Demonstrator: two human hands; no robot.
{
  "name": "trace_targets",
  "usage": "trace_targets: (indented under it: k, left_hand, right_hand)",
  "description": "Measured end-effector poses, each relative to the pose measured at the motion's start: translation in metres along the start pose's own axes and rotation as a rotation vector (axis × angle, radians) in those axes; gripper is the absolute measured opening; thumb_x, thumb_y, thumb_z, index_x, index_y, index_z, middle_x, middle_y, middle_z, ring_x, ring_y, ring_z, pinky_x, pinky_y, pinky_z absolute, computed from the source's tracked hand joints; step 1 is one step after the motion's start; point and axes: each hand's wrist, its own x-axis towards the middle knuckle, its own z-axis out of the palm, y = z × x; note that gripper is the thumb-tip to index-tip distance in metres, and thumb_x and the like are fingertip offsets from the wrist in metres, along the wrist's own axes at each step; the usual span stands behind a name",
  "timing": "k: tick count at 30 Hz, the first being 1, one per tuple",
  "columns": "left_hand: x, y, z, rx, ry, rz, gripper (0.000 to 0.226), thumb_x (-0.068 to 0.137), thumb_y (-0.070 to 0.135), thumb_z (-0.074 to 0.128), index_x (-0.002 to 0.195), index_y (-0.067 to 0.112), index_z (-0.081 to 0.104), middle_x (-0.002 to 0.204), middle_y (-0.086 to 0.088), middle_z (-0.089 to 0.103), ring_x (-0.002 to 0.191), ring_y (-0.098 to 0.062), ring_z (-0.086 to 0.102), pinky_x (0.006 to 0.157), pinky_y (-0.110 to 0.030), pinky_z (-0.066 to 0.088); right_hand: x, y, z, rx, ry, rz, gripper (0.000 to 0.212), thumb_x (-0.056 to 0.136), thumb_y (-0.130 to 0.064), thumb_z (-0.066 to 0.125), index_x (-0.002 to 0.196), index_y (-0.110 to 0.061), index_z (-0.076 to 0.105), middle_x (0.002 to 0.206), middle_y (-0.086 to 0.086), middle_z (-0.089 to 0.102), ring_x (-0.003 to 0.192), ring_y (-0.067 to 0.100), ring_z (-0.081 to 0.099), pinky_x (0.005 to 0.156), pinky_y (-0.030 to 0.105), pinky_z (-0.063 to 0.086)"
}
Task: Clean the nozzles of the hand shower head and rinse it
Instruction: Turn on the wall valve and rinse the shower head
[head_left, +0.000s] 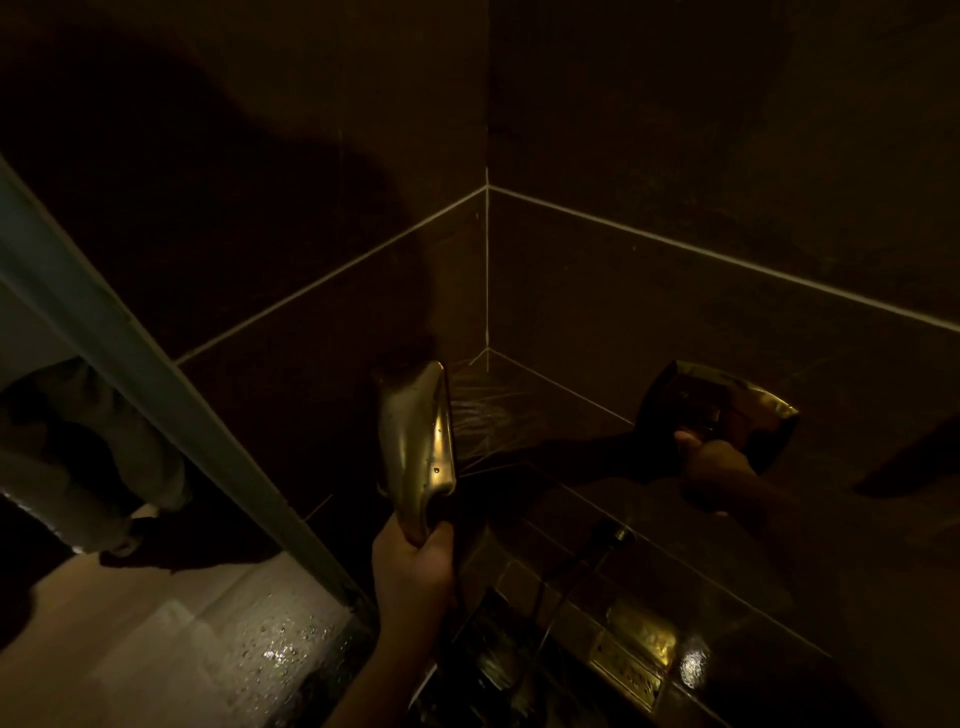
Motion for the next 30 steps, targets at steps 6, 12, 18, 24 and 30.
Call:
trace_targets:
  k: [6,12,18,24,30]
  left_hand:
    - [-0.006,0.001,-0.004,-0.045,-0.022,-0.004,0.012,0.090,0.013,0.063,0.081,0.007,0.058,0.057,-0.015,0.049,0.049,-0.028,0.046,0.053,-0.044,0.042]
    - [-0.005,0.000,-0.005,-0.036,-0.020,-0.003,0.009,0.086,0.018,0.064,0.079,0.016,0.060,0.056,-0.016,0.051,0.047,-0.028,0.048,0.051,-0.042,0.043]
    - [-0.002,-0.004,0.001,-0.031,-0.032,-0.032,0.006,0.093,0.008,0.063,0.089,0.010,0.059,0.062,-0.017,0.052,0.051,-0.027,0.048,0.050,-0.038,0.043]
    - [-0.003,-0.006,0.006,-0.037,-0.048,-0.037,0.005,0.093,0.008,0.063,0.092,0.009,0.058,0.069,-0.017,0.055,0.055,-0.030,0.049,0.052,-0.039,0.044]
    - [-0.006,0.009,0.007,-0.063,-0.042,-0.030,0.009,0.093,0.005,0.062,0.088,0.010,0.057,0.066,-0.017,0.054,0.054,-0.031,0.050,0.055,-0.042,0.045]
  right_hand:
    - [0.000,-0.005,-0.001,-0.111,-0.076,0.030,0.074,0.094,0.001,0.049,0.152,-0.035,0.020,0.116,0.014,0.043,0.074,0.021,0.056,0.043,0.022,0.046]
    - [-0.002,-0.005,-0.001,-0.089,-0.082,0.038,0.069,0.096,-0.002,0.046,0.152,-0.034,0.020,0.106,0.011,0.036,0.068,0.019,0.051,0.030,0.015,0.038]
    - [0.000,-0.004,0.002,-0.129,-0.075,0.085,0.088,0.090,-0.001,0.057,0.154,-0.033,0.006,0.095,0.011,0.043,0.067,0.016,0.056,0.035,0.016,0.040]
    - [0.005,-0.001,0.003,-0.184,-0.083,0.042,0.081,0.093,-0.003,0.053,0.154,-0.030,0.007,0.080,0.006,0.037,0.061,0.014,0.053,0.031,0.014,0.037]
    - [0.003,-0.003,0.005,-0.222,-0.063,0.030,0.089,0.089,-0.002,0.059,0.155,-0.026,0.004,0.084,0.006,0.044,0.060,0.012,0.052,0.037,0.016,0.041]
